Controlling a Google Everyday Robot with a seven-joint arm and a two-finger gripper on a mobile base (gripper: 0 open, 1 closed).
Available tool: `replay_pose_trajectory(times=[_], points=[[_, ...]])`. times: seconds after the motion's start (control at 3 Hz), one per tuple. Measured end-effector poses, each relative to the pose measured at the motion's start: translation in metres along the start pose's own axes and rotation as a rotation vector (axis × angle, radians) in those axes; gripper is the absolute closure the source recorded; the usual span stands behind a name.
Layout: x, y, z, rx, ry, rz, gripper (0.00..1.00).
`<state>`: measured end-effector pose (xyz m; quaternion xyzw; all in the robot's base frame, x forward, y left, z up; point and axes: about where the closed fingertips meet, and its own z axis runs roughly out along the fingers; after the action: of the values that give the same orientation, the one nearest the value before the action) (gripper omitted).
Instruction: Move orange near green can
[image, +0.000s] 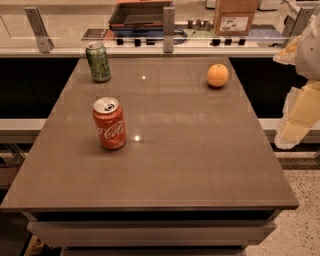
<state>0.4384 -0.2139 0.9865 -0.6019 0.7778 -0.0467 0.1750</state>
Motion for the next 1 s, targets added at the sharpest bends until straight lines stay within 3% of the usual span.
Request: replay_pose_trajectory(times=[0.33, 0.67, 1.0], points=[[0.000, -0.003, -0.001, 0.010, -0.011, 0.008, 0.00], [0.003, -0.022, 0.008, 0.039, -0.065, 0.083, 0.00], [0.007, -0.049, 0.023, 0.077, -0.135, 0.196, 0.00]])
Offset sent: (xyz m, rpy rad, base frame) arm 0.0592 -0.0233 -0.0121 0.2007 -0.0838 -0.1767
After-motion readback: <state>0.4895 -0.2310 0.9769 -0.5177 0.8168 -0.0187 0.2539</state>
